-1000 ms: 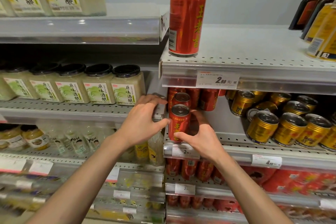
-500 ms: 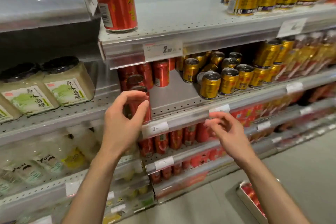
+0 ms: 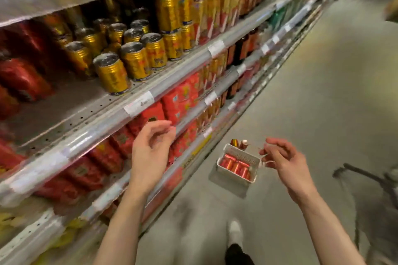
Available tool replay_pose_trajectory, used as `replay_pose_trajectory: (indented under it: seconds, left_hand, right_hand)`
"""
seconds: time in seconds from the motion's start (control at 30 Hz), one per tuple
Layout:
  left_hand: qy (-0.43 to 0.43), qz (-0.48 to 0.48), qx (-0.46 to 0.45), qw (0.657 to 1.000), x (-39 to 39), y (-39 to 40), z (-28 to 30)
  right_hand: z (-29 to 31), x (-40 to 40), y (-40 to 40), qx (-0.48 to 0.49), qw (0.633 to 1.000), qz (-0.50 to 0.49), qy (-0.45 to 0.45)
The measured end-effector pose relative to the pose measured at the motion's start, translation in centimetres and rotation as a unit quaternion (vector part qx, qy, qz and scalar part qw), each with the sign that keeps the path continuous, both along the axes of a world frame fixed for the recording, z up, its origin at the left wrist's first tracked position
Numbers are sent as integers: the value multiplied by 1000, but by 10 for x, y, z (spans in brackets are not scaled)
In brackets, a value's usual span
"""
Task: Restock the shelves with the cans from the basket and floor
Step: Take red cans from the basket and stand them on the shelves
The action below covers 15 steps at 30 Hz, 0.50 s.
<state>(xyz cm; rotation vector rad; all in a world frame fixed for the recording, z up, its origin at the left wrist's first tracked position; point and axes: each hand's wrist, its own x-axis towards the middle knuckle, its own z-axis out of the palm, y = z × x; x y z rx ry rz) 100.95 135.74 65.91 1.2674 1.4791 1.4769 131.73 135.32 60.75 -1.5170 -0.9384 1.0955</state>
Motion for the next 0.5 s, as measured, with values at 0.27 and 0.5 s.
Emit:
replay_pose_trajectory:
  seconds: [0.27,0.5]
  left_hand:
    - [-29,-77,-103,991,137,115,-60]
    - [-1,-87,-194,977,240,229,-145]
  right_hand:
    - [-61,121,73,-48,995,-83,-9]
    - [-139,212,174,-133,988,-72,-28]
